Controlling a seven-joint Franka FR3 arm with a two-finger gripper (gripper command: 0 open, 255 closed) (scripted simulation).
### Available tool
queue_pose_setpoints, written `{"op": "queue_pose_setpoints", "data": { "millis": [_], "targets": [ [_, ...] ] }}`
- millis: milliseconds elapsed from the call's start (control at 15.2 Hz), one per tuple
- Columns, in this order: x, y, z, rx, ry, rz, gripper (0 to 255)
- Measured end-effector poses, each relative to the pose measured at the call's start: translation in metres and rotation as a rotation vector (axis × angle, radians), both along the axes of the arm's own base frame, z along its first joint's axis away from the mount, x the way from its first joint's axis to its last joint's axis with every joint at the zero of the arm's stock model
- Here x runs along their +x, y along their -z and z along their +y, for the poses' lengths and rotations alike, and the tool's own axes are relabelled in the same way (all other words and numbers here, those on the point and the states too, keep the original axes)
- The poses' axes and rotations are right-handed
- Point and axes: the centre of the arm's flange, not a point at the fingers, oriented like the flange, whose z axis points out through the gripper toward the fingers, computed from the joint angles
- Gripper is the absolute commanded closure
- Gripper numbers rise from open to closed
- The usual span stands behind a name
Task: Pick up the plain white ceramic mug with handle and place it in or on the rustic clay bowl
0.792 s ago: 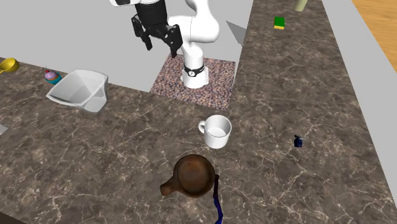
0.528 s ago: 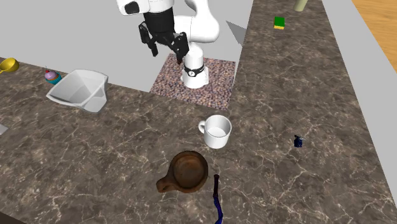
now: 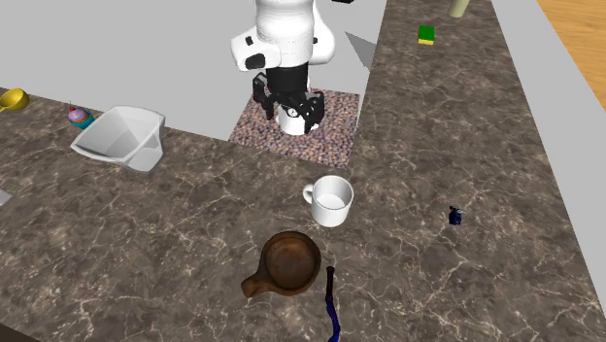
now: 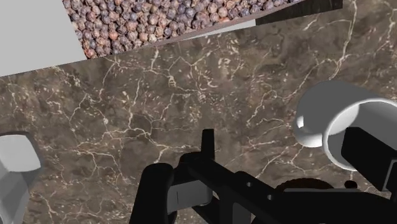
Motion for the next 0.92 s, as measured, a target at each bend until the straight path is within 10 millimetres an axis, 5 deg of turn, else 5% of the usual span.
{"op": "queue_pose_setpoints", "data": {
  "millis": [924],
  "targets": [
    [0.062, 0.093, 0.142, -0.018, 0.031, -0.098, 0]
  ]
}}
